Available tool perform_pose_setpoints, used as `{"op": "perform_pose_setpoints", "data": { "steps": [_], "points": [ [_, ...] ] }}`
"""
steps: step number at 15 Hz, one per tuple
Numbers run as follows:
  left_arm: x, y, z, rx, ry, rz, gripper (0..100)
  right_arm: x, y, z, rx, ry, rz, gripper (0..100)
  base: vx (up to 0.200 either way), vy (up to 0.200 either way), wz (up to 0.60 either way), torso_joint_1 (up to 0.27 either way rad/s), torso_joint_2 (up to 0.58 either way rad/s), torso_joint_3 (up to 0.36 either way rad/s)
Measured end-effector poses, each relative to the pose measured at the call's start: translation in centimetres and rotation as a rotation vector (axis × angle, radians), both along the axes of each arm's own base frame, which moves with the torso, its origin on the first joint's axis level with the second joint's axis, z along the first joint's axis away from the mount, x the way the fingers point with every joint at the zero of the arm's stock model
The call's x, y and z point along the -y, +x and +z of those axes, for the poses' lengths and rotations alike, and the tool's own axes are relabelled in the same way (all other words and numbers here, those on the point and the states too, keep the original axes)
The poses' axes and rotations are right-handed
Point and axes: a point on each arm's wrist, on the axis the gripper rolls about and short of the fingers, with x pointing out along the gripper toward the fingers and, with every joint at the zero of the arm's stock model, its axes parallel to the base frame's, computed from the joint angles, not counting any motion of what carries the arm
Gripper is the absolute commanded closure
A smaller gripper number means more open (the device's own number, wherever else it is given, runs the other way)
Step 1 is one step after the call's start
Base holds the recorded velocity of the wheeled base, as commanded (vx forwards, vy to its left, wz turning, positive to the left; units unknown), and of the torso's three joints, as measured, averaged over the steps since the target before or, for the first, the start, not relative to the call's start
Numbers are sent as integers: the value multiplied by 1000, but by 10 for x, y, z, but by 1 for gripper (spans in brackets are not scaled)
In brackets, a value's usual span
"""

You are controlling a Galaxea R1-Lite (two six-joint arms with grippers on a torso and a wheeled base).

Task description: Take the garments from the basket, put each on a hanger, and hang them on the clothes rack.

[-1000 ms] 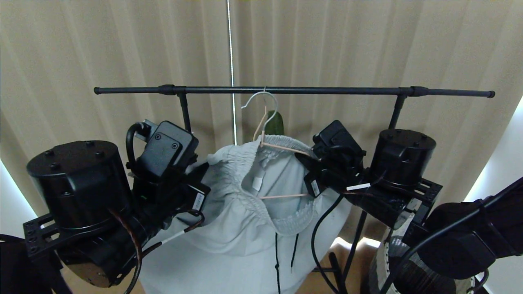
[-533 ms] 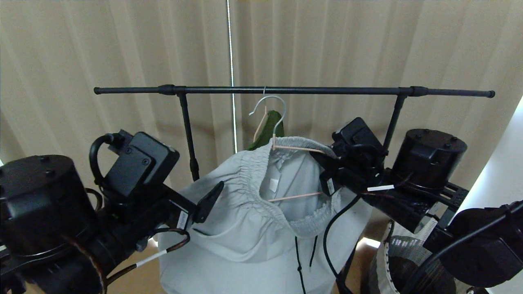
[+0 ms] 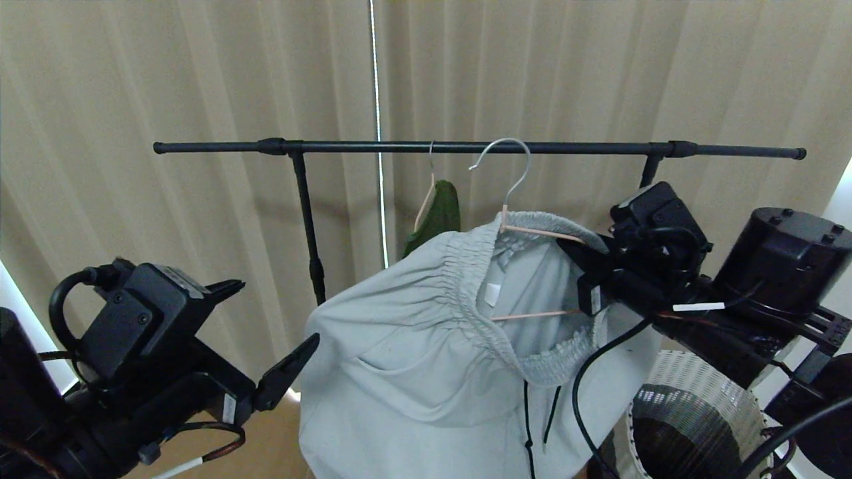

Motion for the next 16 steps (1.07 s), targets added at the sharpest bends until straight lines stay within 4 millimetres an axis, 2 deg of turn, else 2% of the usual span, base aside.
{"op": "perform_pose_setpoints", "data": {
  "steps": [2, 5, 12, 16],
  "points": [
    [-7, -3, -7, -60, -71, -52, 0, 12, -9, -2, -5, 13, -22, 100, 0, 0, 0, 0, 0, 0],
    [-12, -7, -17, -100, -69, -48, 0, 21, -20, -3, -22, 42, -36, 100, 0, 0, 0, 0, 0, 0],
    [-19, -15, -38, -179, -26, -30, 0, 22, -26, 2, -4, 54, -25, 100, 0, 0, 0, 0, 0, 0],
    [-12, -11, -43, -210, -23, -48, 0, 21, -31, 7, 16, 64, -12, 100, 0, 0, 0, 0, 0, 0]
  ]
}}
